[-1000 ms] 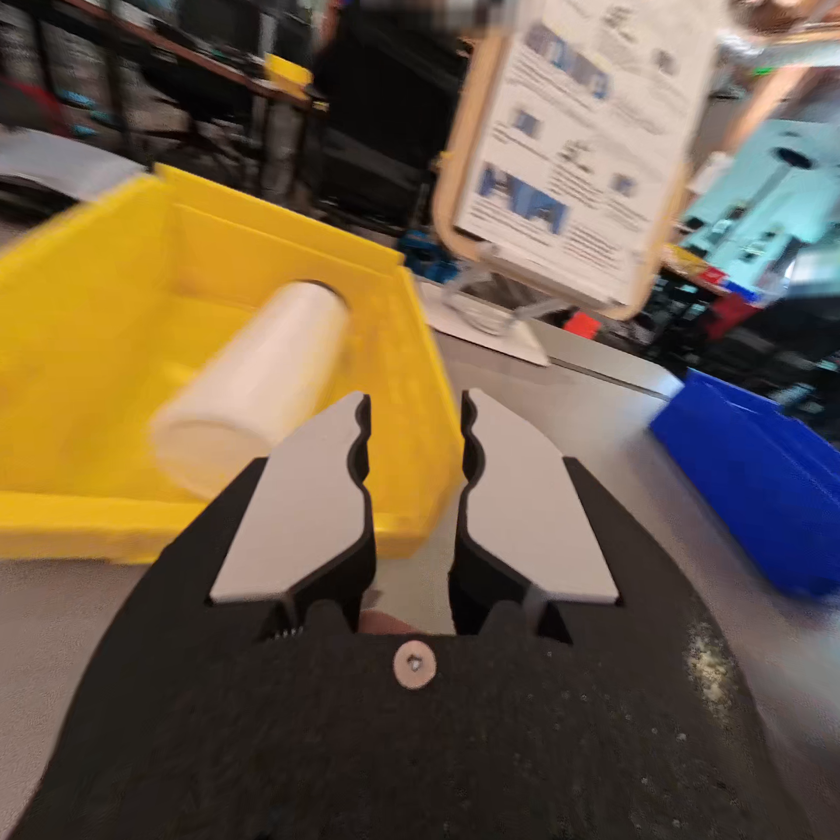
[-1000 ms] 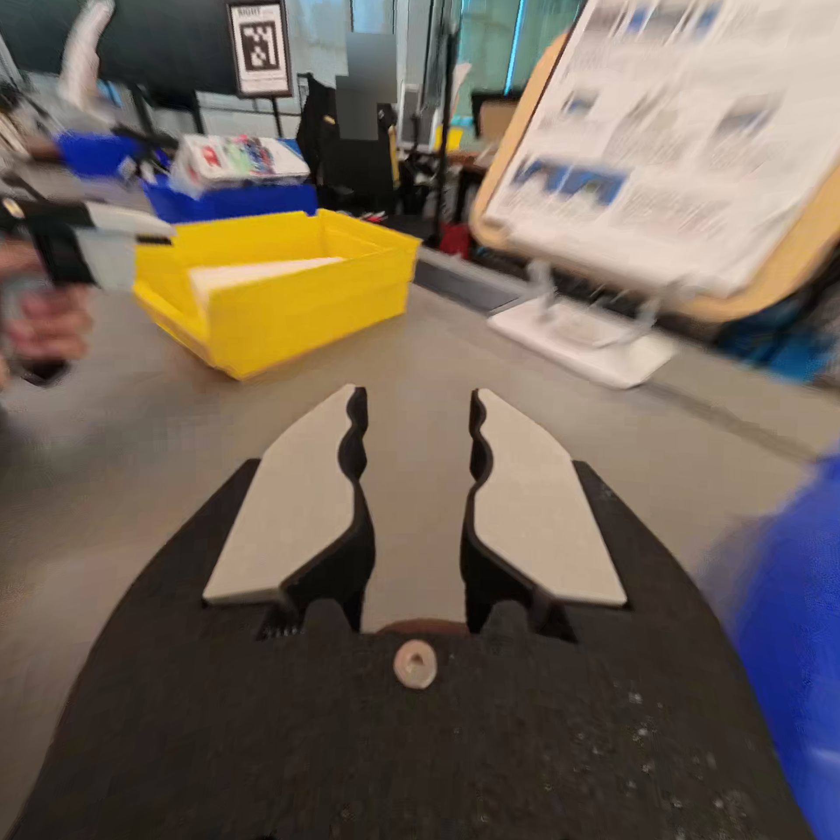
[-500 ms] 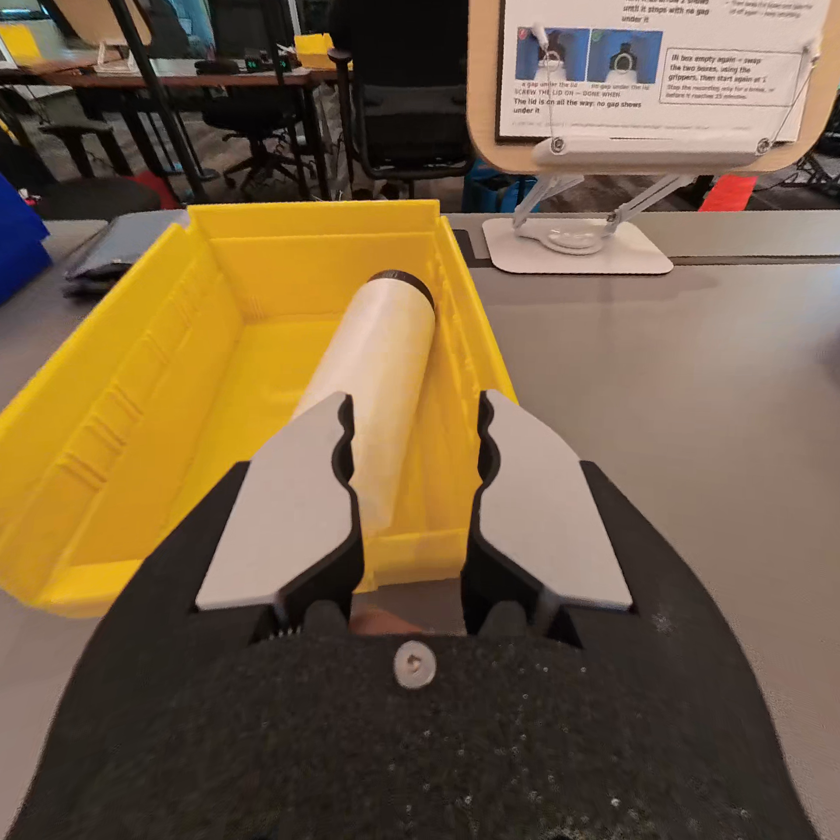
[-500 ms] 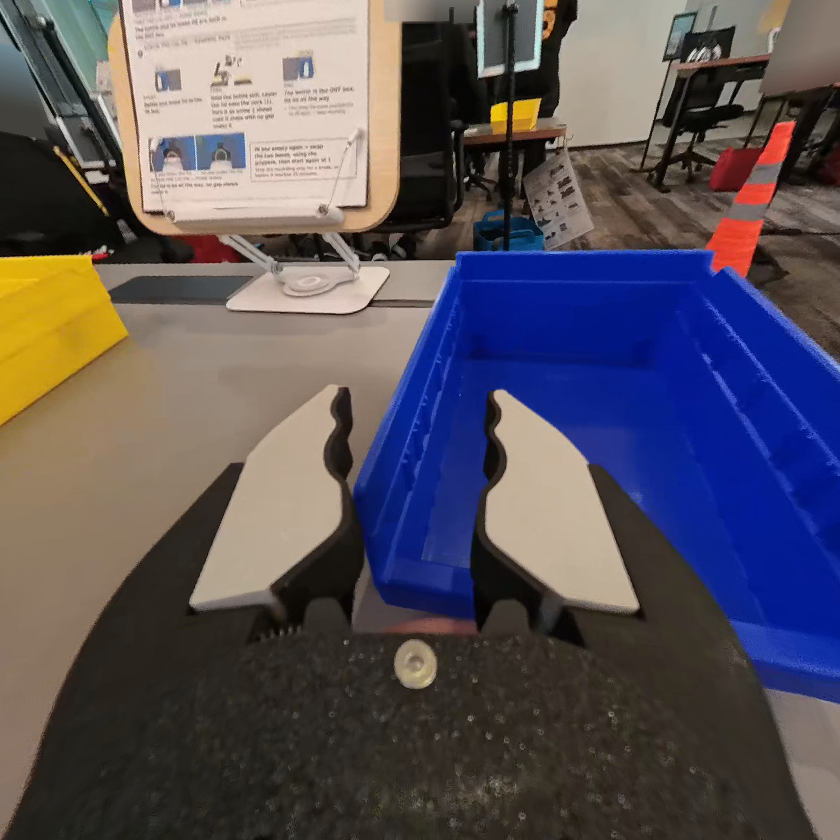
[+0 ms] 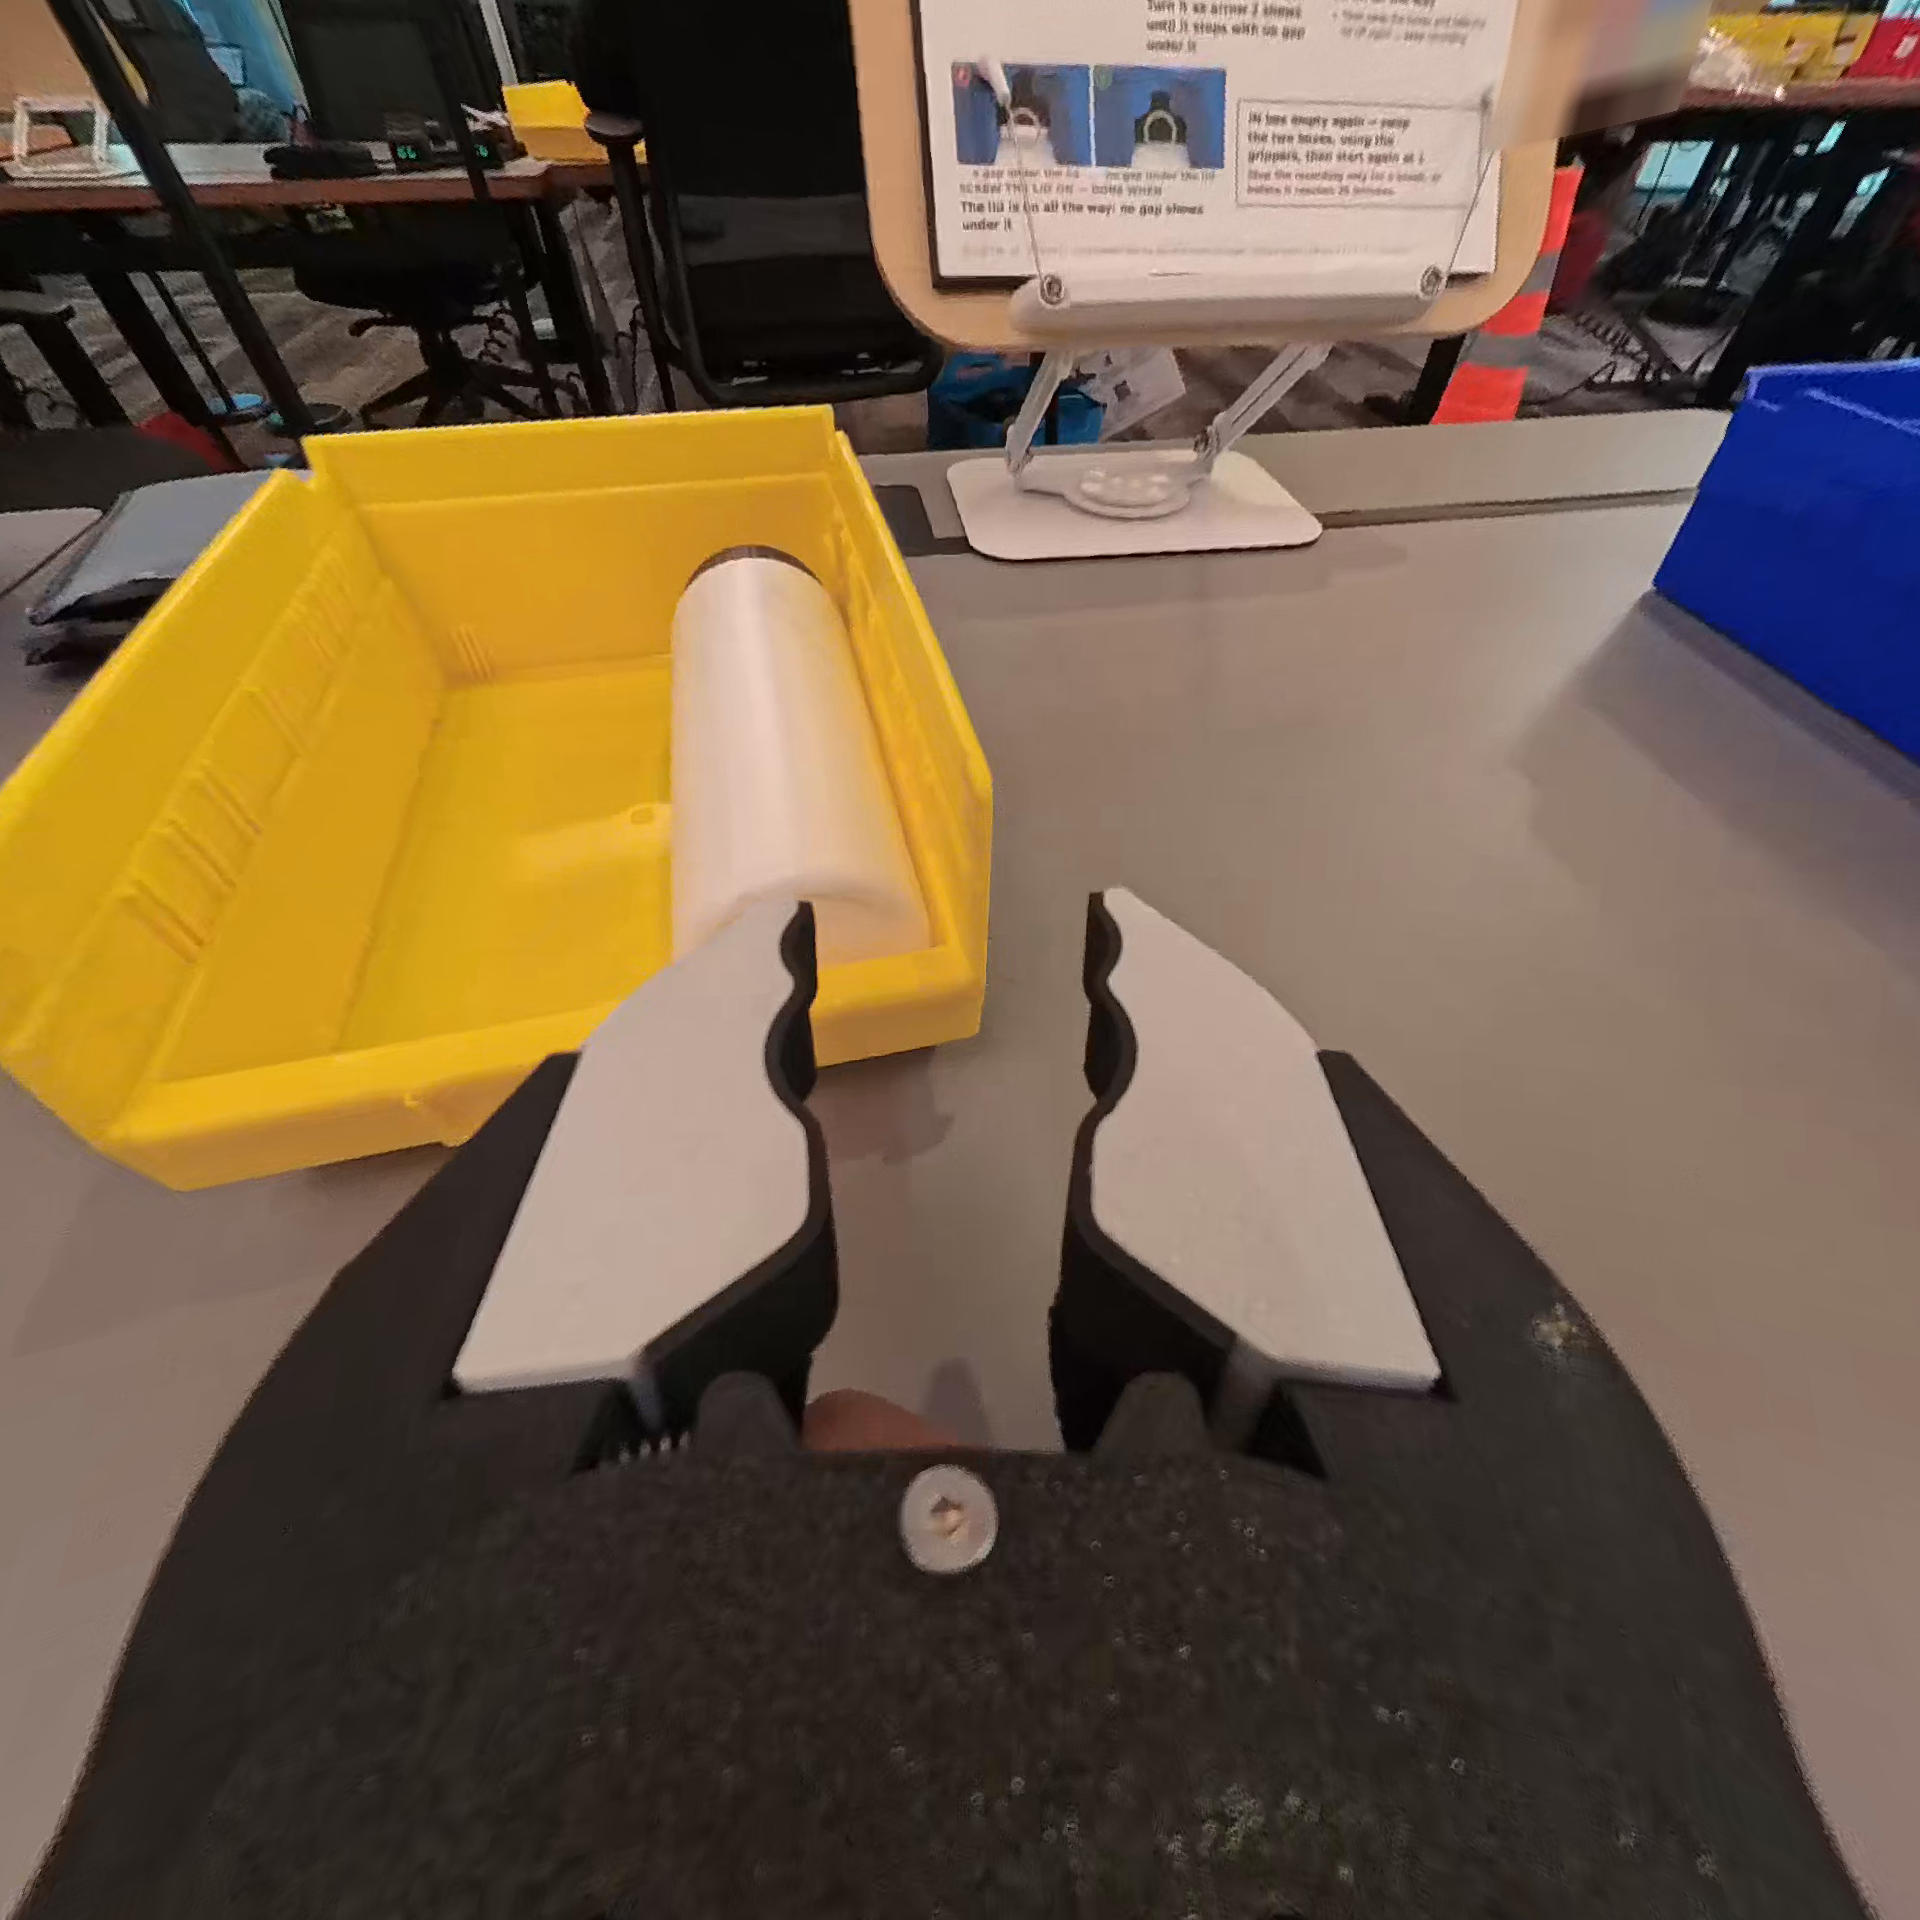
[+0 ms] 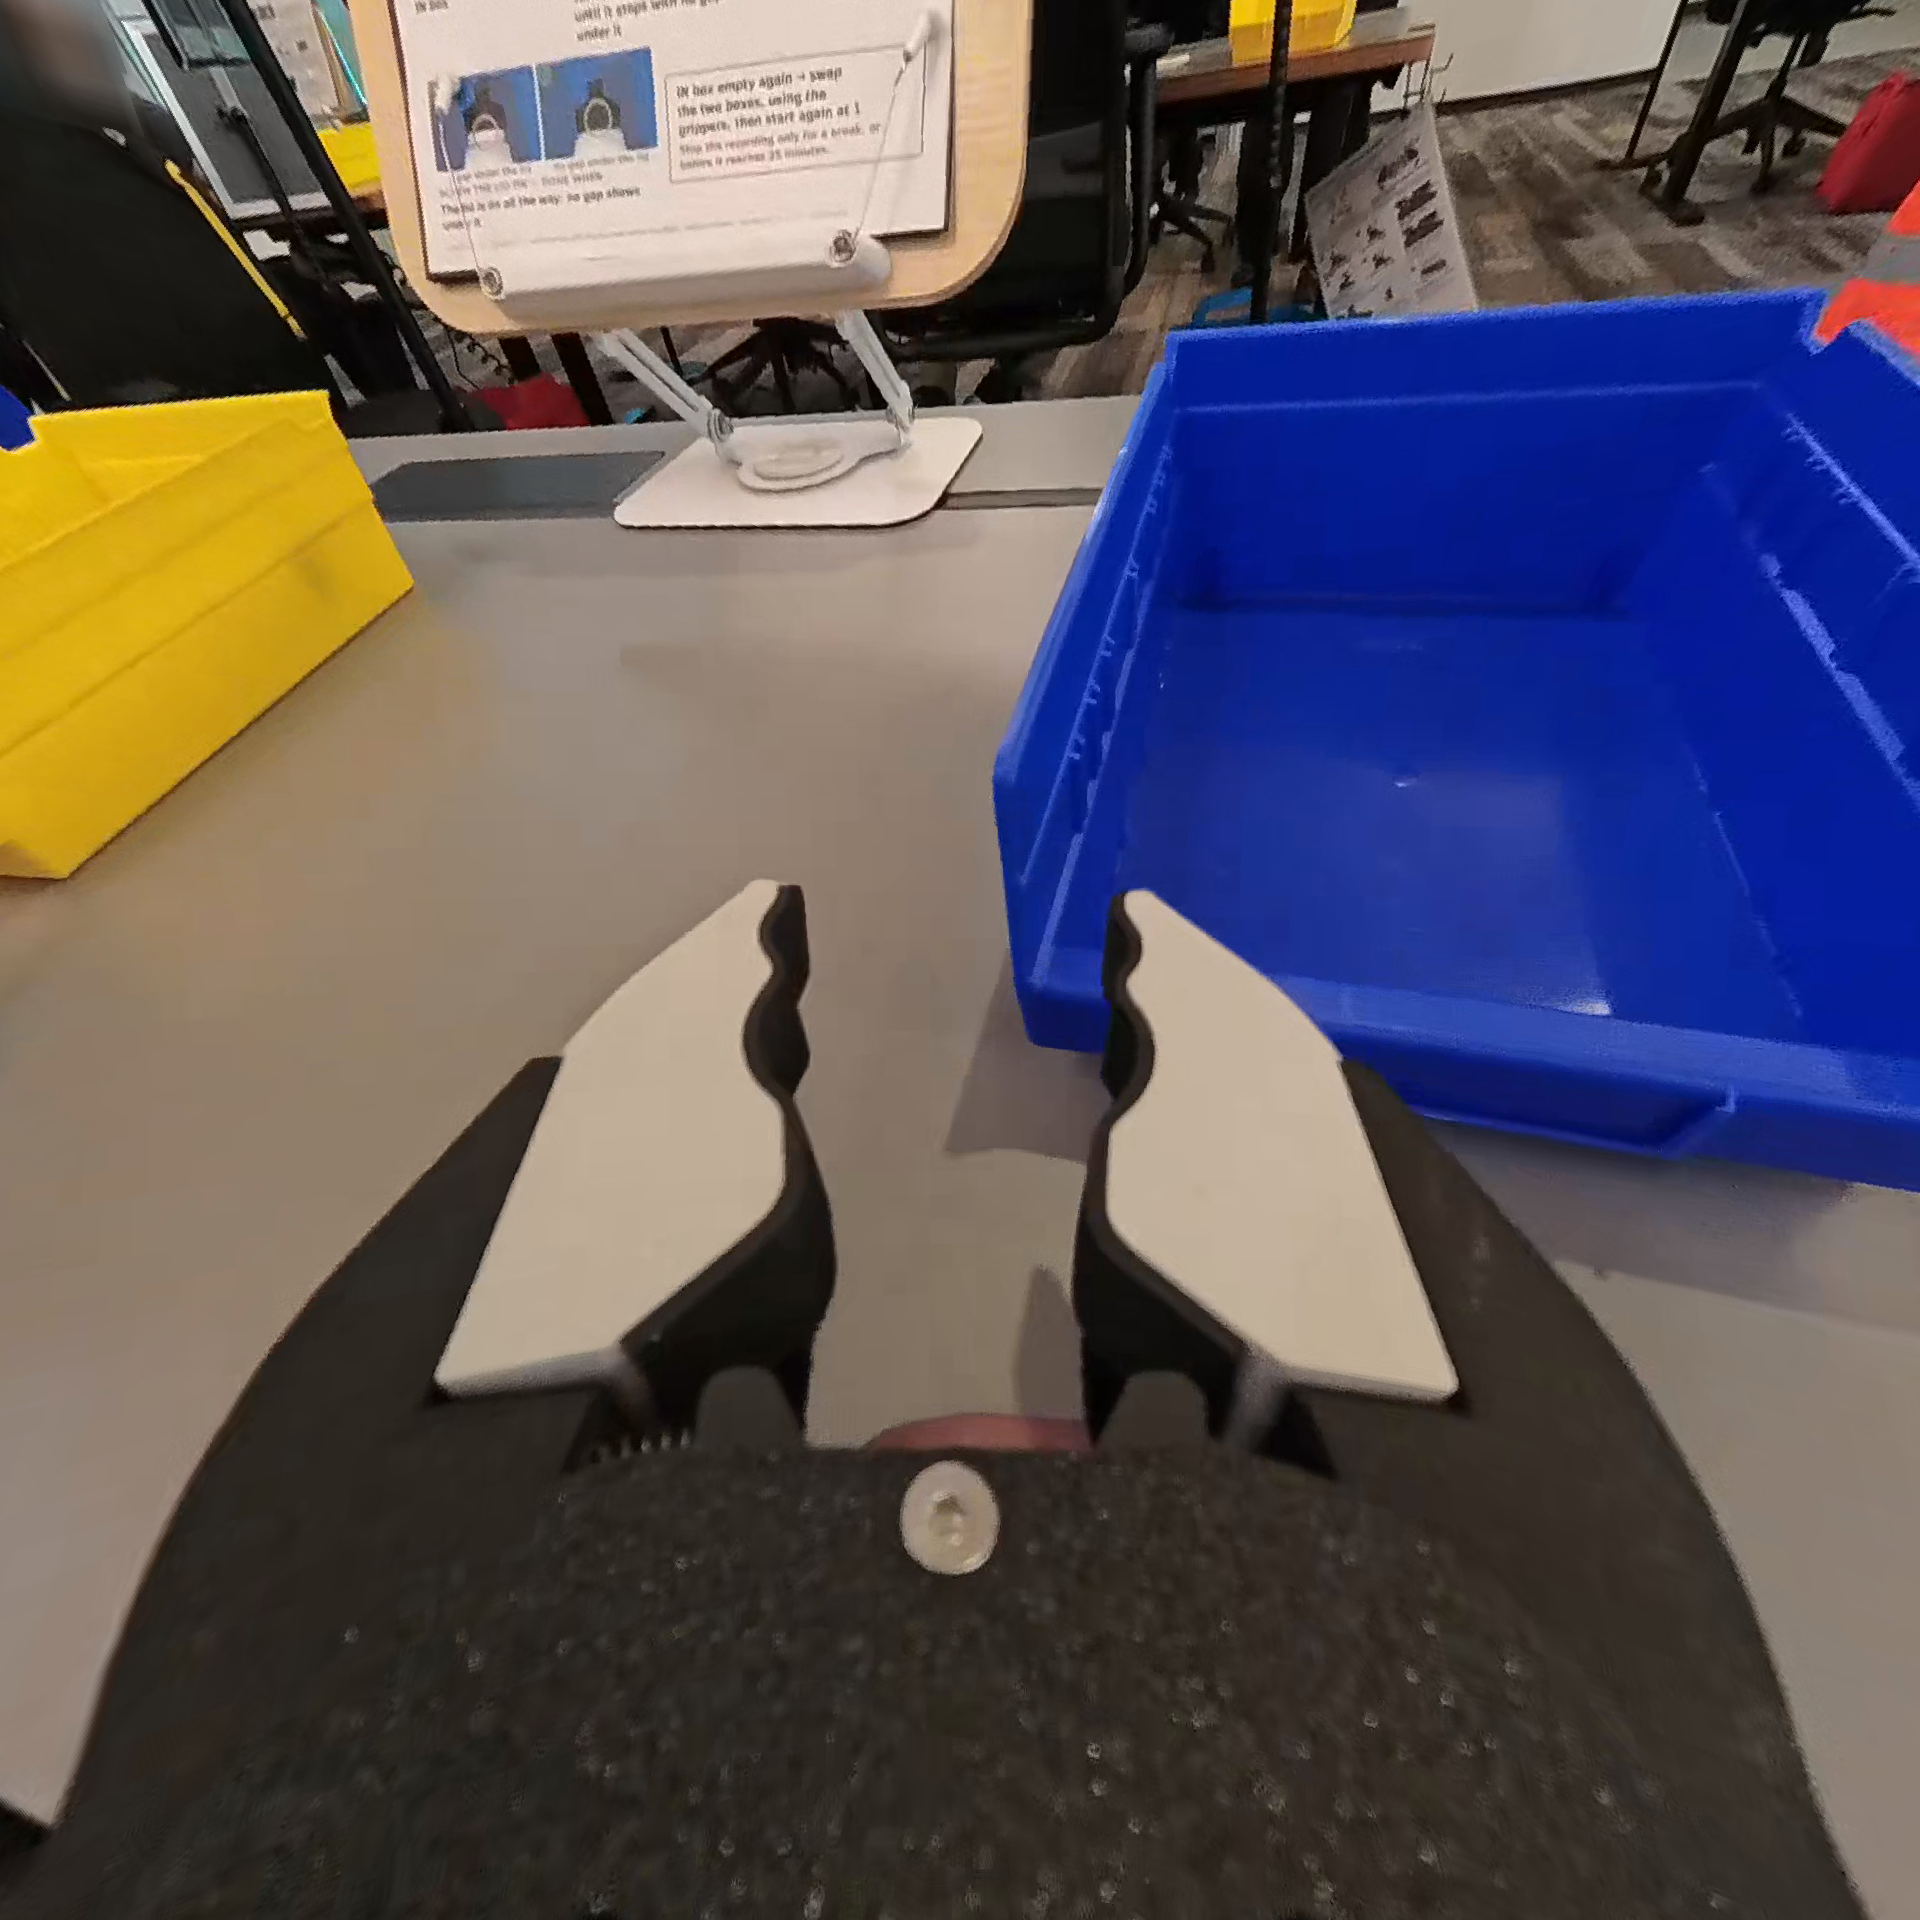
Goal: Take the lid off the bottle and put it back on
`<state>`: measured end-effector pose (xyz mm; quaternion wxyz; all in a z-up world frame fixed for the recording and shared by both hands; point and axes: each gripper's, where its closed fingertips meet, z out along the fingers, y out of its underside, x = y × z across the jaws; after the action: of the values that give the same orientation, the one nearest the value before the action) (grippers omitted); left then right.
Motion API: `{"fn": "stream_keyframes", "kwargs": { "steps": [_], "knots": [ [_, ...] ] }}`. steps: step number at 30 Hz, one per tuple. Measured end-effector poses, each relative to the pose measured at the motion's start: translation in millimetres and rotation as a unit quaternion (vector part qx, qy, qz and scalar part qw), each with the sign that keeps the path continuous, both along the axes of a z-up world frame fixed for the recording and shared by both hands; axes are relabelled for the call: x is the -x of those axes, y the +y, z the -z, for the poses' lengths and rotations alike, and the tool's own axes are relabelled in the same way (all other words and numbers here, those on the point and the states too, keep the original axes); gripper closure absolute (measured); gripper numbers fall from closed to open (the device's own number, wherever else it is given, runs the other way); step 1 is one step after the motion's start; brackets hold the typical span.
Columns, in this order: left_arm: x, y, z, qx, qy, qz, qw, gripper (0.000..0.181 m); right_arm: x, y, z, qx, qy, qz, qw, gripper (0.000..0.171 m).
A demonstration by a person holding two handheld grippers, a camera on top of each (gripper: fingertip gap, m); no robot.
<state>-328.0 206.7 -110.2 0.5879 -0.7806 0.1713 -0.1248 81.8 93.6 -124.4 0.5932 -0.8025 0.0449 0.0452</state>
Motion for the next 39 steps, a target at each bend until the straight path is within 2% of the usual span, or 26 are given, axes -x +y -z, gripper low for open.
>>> {"fn": "stream_keyframes", "kwargs": {
  "steps": [4,11,19,29,33,35,37,39],
  "knots": [
    [-3,6,5,0.004,0.010,-0.004,1.000,0.132,-4,11,-1,-0.006,-0.030,0.006,1.000,0.119],
    [2,0,7,0.021,-0.009,-0.006,1.000,0.132,0,9,2,0.001,-0.016,-0.003,1.000,0.119],
    [-2,-1,20,0.051,-0.014,0.009,0.999,0.128,-4,13,0,-0.006,0.050,-0.002,0.999,0.124],
    [11,-11,24,0.093,-0.075,0.014,0.993,0.112,23,27,-8,-0.019,-0.035,-0.031,0.999,0.125],
    [10,-11,19,0.102,-0.086,0.014,0.991,0.110,27,24,-9,-0.018,-0.033,-0.034,0.999,0.122],
    [6,-4,9,0.113,-0.081,0.021,0.990,0.103,25,23,-8,-0.019,-0.021,-0.031,0.999,0.121],
    [7,15,-10,0.126,-0.061,0.023,0.990,0.106,24,21,-6,-0.017,-0.010,-0.032,0.999,0.121],
    [4,41,-23,0.183,-0.035,0.036,0.982,0.106,21,19,-3,-0.009,0.003,-0.030,1.000,0.121]
  ]
}}
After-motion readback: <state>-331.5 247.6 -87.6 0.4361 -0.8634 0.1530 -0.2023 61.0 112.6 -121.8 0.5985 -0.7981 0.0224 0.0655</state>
